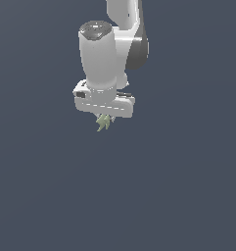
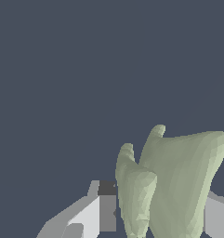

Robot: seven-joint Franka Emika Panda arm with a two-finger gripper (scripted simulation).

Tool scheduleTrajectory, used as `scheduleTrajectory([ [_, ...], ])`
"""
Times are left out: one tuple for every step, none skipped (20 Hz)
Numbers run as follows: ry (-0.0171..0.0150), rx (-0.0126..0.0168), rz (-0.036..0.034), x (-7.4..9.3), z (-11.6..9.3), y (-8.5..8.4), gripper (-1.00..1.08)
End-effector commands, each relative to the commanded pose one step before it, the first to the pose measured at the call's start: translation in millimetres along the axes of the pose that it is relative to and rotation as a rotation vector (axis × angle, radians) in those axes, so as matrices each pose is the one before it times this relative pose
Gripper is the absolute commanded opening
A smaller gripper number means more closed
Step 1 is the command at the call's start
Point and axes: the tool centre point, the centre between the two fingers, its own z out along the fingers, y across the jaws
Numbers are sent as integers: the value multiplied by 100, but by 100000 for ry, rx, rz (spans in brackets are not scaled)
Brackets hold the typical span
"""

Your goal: Pick up the object and move it to a goal position.

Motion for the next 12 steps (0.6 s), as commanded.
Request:
scheduleTrajectory([
  [-162,-23,-34,428,-1563,231,-100],
  [0,0,0,158,-502,73,-100],
  [0,0,0,144,-449,65,-100],
  [0,0,0,131,-397,57,-100],
  [0,0,0,118,-344,49,-100],
  [0,0,0,105,-291,41,-100],
  [0,0,0,93,-239,33,-100],
  [0,0,0,80,-186,25,-100],
  [0,0,0,67,-135,17,-100],
  [0,0,0,51,-87,10,-100],
  [0,0,0,32,-44,5,-100],
  [0,0,0,10,-13,1,-100],
])
